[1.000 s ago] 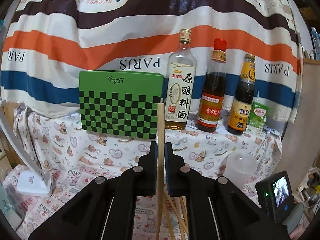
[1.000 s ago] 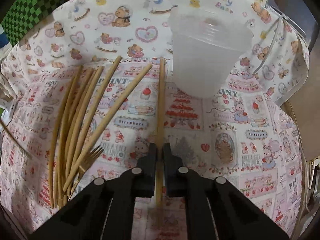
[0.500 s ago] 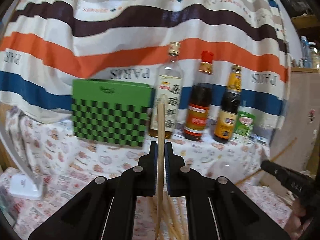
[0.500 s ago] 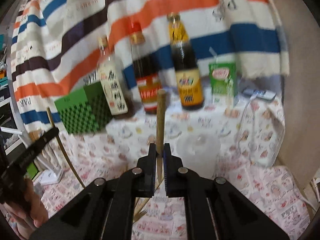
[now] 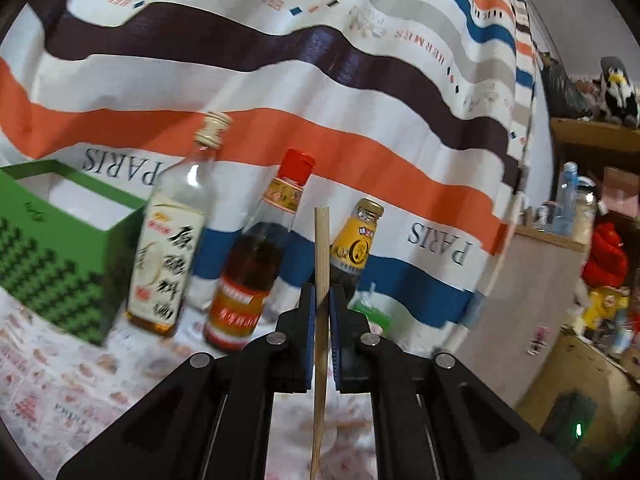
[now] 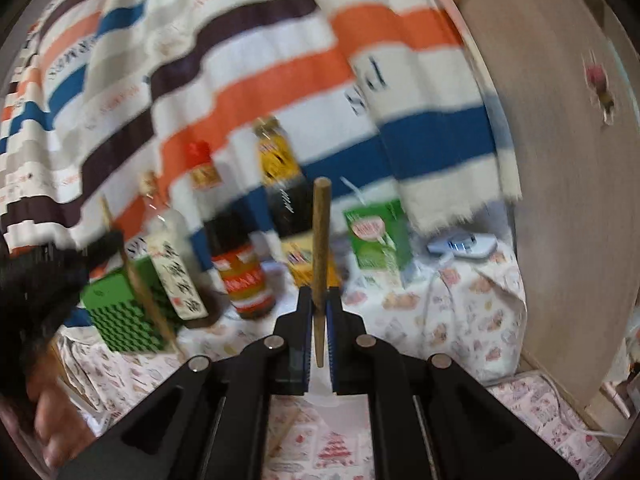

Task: Organize utensils
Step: 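Carry the chopsticks over the clear cup and open both tools to drop them in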

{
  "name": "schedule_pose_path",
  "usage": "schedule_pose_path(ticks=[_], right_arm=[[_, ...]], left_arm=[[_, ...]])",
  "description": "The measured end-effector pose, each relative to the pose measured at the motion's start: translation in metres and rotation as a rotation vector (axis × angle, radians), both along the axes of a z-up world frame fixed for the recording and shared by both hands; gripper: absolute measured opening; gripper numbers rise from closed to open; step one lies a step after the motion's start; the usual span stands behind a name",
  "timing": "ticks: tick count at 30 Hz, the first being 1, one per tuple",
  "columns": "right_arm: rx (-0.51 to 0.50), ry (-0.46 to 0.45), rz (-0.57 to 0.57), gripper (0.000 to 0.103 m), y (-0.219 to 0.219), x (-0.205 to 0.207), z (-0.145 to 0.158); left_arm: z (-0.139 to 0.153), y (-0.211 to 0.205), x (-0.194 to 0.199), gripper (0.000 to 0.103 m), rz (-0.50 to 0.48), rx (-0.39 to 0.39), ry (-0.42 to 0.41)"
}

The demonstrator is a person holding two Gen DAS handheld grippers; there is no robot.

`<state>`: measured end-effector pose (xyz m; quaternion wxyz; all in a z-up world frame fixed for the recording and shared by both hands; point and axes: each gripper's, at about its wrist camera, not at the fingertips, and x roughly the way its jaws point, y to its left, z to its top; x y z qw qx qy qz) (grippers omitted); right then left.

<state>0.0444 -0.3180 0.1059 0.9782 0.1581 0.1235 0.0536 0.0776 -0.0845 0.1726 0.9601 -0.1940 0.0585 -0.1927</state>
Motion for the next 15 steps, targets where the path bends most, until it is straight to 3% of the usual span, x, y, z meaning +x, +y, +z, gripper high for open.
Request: schedule_pose_path(ticks=[4, 9, 15], right_arm=[[0.032, 0.069, 0.022, 0.006, -0.01, 0.019, -0.017], [0.078, 0.128, 0.09, 0.006, -0.015, 0.029, -0.028], [0.078, 0.173, 0.093, 0.006, -0.014, 0.039, -0.038]], left_arm=[[-0.011, -0.031, 0.027, 0.006, 0.068, 0.063, -0.017], [-0.034, -0.049, 0.05, 0.006, 0.087, 0.099, 0.015], [-0.056, -0.06, 0.055, 0.006, 0.103, 0.151, 0.04]])
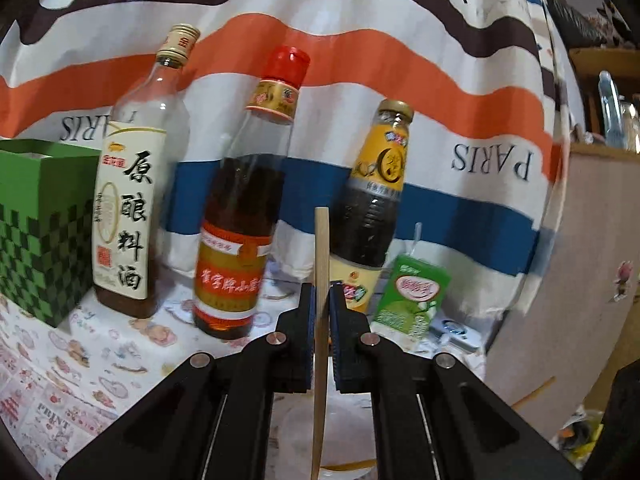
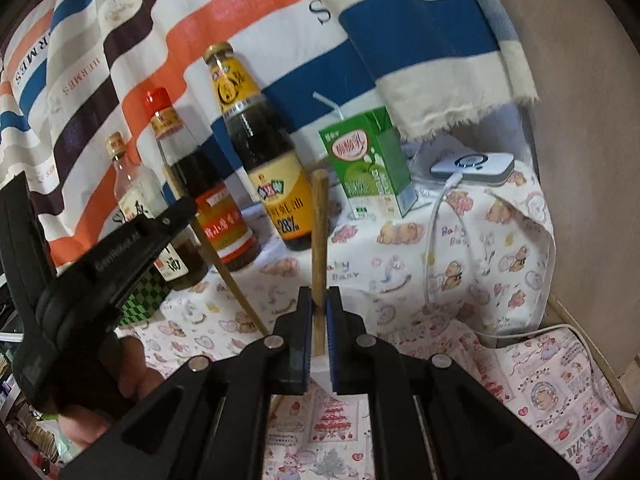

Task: Organize utensils
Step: 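Carry the chopsticks over the clear cup and open both tools to drop them in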

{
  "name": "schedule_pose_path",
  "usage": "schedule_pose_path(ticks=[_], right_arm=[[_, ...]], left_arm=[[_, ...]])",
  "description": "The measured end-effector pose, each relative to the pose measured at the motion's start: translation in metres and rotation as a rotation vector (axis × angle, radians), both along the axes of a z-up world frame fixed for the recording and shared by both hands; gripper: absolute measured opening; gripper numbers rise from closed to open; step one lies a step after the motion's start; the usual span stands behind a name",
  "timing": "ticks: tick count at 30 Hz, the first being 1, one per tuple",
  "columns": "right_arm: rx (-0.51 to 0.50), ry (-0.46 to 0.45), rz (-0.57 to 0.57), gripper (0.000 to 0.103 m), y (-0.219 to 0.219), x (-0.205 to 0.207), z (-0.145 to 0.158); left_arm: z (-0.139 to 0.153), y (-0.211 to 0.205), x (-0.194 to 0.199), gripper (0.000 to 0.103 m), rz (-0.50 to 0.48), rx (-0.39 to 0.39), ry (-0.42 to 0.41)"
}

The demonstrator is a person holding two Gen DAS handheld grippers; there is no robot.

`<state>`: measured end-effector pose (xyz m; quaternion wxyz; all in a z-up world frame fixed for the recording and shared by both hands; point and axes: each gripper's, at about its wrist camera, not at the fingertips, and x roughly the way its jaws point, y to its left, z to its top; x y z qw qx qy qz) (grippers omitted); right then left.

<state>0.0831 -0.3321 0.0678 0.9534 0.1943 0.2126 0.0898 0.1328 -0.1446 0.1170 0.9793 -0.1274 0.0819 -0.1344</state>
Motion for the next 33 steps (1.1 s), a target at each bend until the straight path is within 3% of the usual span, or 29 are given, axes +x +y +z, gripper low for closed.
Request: schedule_pose_path(ticks=[6, 11, 16, 20, 21, 22, 24, 25, 30, 33], right_arm=[[-0.017, 0.002, -0.006, 0.006, 0.001, 0.001, -0.001], [-0.032, 0.056, 0.008, 0.006, 0.007, 0.012, -0.012], [0.016, 0.121, 0.004, 0.008, -0.001, 0.027, -0.029], [0.018, 0.129, 0.013, 0.008, -0.001, 0.028, -0.03], [0.004, 0.12, 0.01, 0.011, 0.001, 0.026, -0.028], [-0.002, 0.114, 0.01, 0.026, 0.001, 0.025, -0.027], [-0.004, 0.091, -0.018, 0.049, 0.001, 0.019, -0.023], [-0.002, 0.084, -0.028, 0.052, 0.0, 0.017, -0.021], [0.048, 0.104, -0.003, 0.063, -0.006, 0.018, -0.021], [0.061, 0.146, 0.008, 0.063, -0.005, 0.02, -0.023]], left_arm=[[0.031, 0.012, -0.008, 0.006, -0.024, -0.094, -0.06], [0.036, -0.004, -0.003, 0.006, 0.049, -0.003, -0.133], [0.0, -0.016, 0.011, 0.006, 0.038, 0.077, -0.063], [-0.019, -0.01, 0.019, 0.006, -0.04, 0.044, 0.059], [-0.02, -0.009, 0.019, 0.006, -0.058, 0.052, 0.078], [-0.02, -0.011, 0.021, 0.007, -0.083, 0.082, 0.108], [-0.019, -0.017, 0.024, 0.018, -0.117, 0.164, 0.159], [-0.018, -0.018, 0.025, 0.028, -0.14, 0.194, 0.18], [-0.008, 0.013, 0.008, 0.039, -0.158, 0.158, 0.197], [0.0, 0.031, -0.024, 0.058, -0.117, 0.202, 0.154]])
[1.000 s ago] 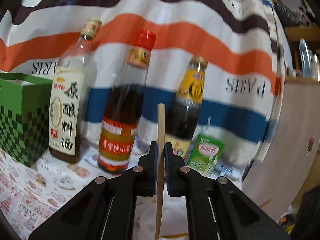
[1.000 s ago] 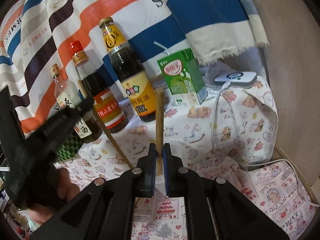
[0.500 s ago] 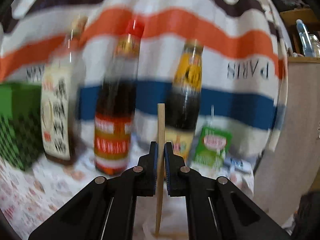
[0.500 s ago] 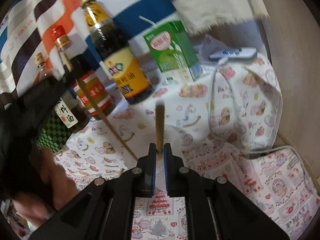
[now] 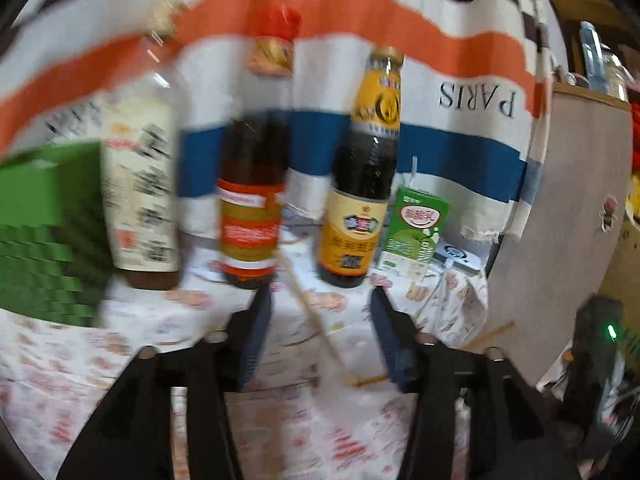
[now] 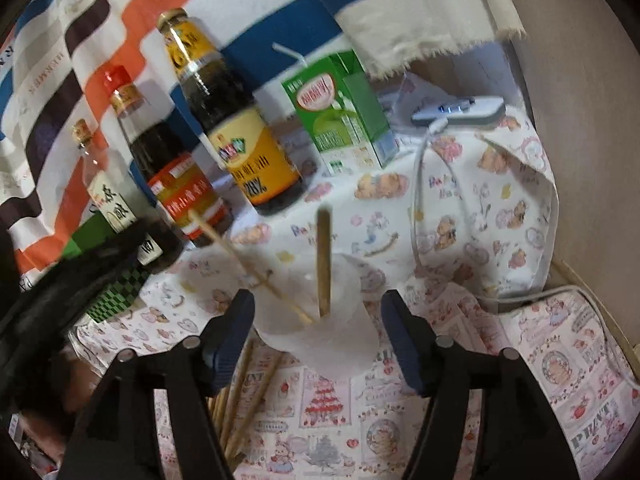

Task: Organize utensils
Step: 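Carry the chopsticks over the clear cup and open both tools to drop them in, then grasp another chopstick with the left tool while the right tool grasps one too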

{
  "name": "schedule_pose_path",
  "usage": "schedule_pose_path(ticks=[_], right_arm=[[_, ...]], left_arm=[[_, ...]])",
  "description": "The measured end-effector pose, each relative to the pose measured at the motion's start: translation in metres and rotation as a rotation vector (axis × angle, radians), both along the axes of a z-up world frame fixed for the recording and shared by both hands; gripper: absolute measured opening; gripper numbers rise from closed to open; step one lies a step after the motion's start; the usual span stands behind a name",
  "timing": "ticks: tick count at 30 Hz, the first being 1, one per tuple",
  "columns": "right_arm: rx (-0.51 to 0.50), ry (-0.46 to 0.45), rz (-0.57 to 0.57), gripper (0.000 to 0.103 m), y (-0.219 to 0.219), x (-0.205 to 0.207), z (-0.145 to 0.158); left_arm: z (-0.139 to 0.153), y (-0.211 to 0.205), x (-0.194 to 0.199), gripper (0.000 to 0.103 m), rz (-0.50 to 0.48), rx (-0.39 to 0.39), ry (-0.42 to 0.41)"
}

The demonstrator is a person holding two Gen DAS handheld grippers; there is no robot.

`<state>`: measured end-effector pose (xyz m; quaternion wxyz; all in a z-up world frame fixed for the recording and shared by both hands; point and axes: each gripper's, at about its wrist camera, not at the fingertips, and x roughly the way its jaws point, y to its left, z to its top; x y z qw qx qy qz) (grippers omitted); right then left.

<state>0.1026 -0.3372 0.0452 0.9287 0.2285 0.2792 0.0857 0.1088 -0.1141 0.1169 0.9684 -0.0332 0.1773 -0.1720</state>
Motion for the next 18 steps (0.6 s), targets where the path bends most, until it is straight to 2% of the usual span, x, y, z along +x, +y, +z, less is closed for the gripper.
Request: schedule_pose_path(ticks=[2, 4, 7, 8, 10, 15, 18], right_arm=[[-0.021, 0.028, 0.007, 0.064, 0.007, -0.002, 0.003], [-0.043, 0.035, 0.02, 0.068, 0.016, -0.006, 0.004], [-0.106, 0.058, 0.047, 0.068, 0.043, -0.011, 0.0], [-0.132, 0.051, 0.056, 0.068, 0.054, -0.015, -0.002], [-0.163, 0.038, 0.088, 0.068, 0.067, -0.021, -0.003], [-0.195, 0.034, 0.163, 0.07, 0.092, -0.03, -0.008], [-0.213, 0.051, 0.169, 0.071, 0.099, -0.029, -0.015]], left_arm=[[0.003, 0.012, -0.024, 0.069, 0.041, 0.038, -0.039], [0.003, 0.025, -0.045, 0.075, 0.085, 0.072, -0.061], [0.0, 0.04, -0.071, 0.087, 0.162, 0.117, -0.103], [-0.002, 0.045, -0.078, 0.092, 0.188, 0.116, -0.104], [-0.007, 0.06, -0.085, 0.098, 0.244, 0.106, -0.052], [-0.03, 0.087, -0.098, 0.103, 0.322, 0.111, -0.059], [-0.047, 0.099, -0.086, 0.103, 0.335, 0.132, -0.001]])
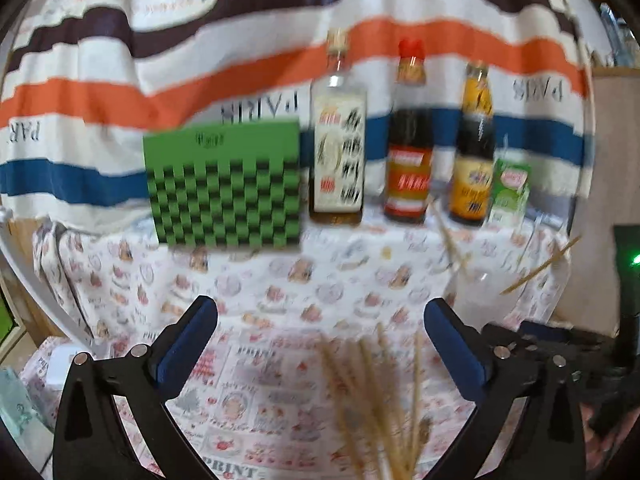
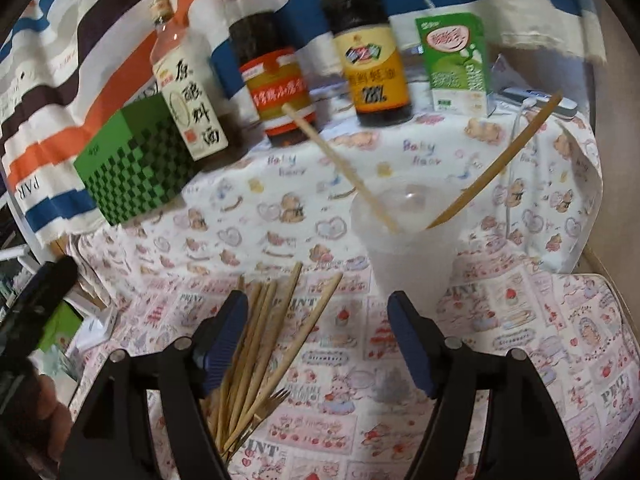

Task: Organize utensils
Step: 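Grasp another chopstick with the left tool while the right tool grasps one too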

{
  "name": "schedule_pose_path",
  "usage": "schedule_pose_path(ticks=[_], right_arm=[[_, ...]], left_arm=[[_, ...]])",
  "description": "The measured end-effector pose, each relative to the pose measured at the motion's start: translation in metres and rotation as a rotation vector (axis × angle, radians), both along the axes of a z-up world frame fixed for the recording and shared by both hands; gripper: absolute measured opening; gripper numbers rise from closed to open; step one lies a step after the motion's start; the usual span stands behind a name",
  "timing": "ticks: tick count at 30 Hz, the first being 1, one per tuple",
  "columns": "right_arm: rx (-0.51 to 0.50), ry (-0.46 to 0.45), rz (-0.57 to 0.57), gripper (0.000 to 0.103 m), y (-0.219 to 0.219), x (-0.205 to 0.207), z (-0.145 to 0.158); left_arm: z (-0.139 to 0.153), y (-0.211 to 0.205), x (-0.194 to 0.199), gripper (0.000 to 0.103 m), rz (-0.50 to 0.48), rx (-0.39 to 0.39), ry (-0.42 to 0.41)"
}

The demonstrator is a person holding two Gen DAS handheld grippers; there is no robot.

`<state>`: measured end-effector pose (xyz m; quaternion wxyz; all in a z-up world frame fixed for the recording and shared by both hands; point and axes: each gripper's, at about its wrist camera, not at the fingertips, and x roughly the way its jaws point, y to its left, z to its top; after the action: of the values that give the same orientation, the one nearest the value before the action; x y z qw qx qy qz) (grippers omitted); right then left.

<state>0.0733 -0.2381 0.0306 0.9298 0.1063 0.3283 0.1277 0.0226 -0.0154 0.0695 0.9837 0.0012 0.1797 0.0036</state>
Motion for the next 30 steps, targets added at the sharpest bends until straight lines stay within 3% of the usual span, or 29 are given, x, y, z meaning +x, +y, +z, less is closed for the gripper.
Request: schedule_pose_path(ticks=[3, 8, 12, 17, 20, 25, 27, 30], right_arm=[[-0.025, 0.015, -0.012, 0.072, 0.005, 0.004, -0.01], [-0.089, 0.08, -0.017, 0.072, 0.014, 0.014, -0.034], [-0.066, 0.123, -0.013, 0.072, 0.011, 0.018, -0.041], [-0.085, 0.128, -0.061, 0.074, 0.005, 0.022, -0.044], [-0.073, 0.145, -0.074, 0.074, 0.002, 0.025, -0.047], [-0.041, 0.177, -0.074, 0.074, -0.002, 0.028, -0.049], [-0.044, 0.179, -0.078, 0.074, -0.002, 0.028, -0.05], [-0.057, 0.174, -0.08, 0.075, -0.001, 0.028, -0.05]], left_arm=[[-0.02, 0.011, 0.019, 0.103, 0.066, -0.01, 0.083], [-0.057, 0.028, 0.056, 0.103, 0.024, -0.164, 0.351], [-0.075, 0.034, 0.066, 0.1, -0.013, -0.245, 0.444], [-0.086, 0.021, 0.069, 0.063, -0.1, -0.246, 0.508], [-0.093, 0.005, 0.07, 0.046, -0.177, -0.25, 0.561], [-0.103, -0.018, 0.068, 0.039, -0.237, -0.206, 0.61], [-0.102, -0.025, 0.066, 0.033, -0.21, -0.131, 0.596], [-0.104, -0.028, 0.065, 0.011, -0.201, -0.102, 0.604]])
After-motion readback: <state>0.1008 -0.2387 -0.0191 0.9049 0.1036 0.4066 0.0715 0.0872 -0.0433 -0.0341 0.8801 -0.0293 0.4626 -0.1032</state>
